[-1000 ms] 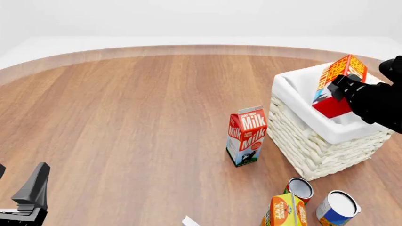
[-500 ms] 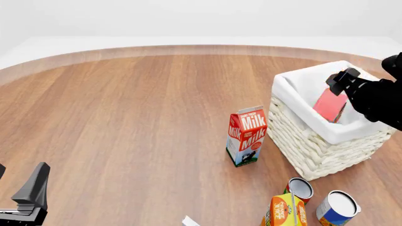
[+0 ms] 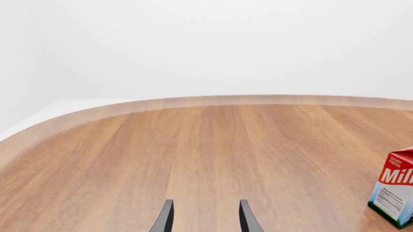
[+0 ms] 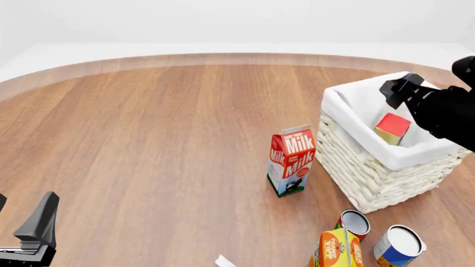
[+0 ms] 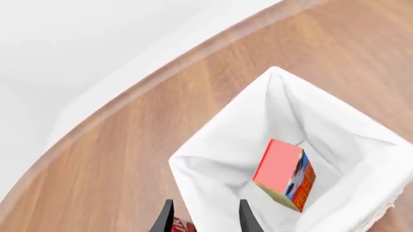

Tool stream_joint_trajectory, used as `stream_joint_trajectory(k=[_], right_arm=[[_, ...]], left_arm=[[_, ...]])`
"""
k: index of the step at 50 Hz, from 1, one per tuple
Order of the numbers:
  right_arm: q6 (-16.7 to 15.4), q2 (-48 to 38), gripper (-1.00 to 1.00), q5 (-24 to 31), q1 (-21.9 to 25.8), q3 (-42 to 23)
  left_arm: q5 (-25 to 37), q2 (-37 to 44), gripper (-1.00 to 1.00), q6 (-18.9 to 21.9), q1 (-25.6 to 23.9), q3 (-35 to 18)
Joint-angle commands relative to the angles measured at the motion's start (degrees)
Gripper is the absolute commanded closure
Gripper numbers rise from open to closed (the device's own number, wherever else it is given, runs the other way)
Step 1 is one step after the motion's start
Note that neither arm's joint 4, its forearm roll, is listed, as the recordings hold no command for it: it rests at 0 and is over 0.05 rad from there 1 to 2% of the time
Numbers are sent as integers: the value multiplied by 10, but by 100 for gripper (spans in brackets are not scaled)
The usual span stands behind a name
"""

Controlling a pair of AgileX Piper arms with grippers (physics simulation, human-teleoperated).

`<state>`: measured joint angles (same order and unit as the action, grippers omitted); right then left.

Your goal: Pick up the cream cheese box and the butter, and put them in the basket.

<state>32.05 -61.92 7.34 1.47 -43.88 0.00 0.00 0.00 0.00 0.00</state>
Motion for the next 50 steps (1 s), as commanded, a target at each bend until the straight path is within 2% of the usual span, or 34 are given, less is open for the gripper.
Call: stream_joint_trajectory(k=[1,8,14,29,30,32,38,41,50], right_arm=[[-9,29,-100,20,24,-2],[-25,70,-100,54,61,-10],[-59,101,-100,91,126,-22],[-99,136,-100,157,199,-53],[-114,141,-100,167,217,-61],[-114,141,-100,174,221,-68],[-143,151,-100,206,268,-95],[-175,161,-100,217,292,-103],[-204,164,-100,255,325,-131]], left_arm=[[0,0,-100,0,0,0],[0,0,-100,0,0,0],[0,0,-100,0,0,0],[0,0,-100,0,0,0],[0,0,-100,0,0,0],[0,0,-100,0,0,0],[0,0,-100,0,0,0],[0,0,-100,0,0,0],[0,0,-100,0,0,0]])
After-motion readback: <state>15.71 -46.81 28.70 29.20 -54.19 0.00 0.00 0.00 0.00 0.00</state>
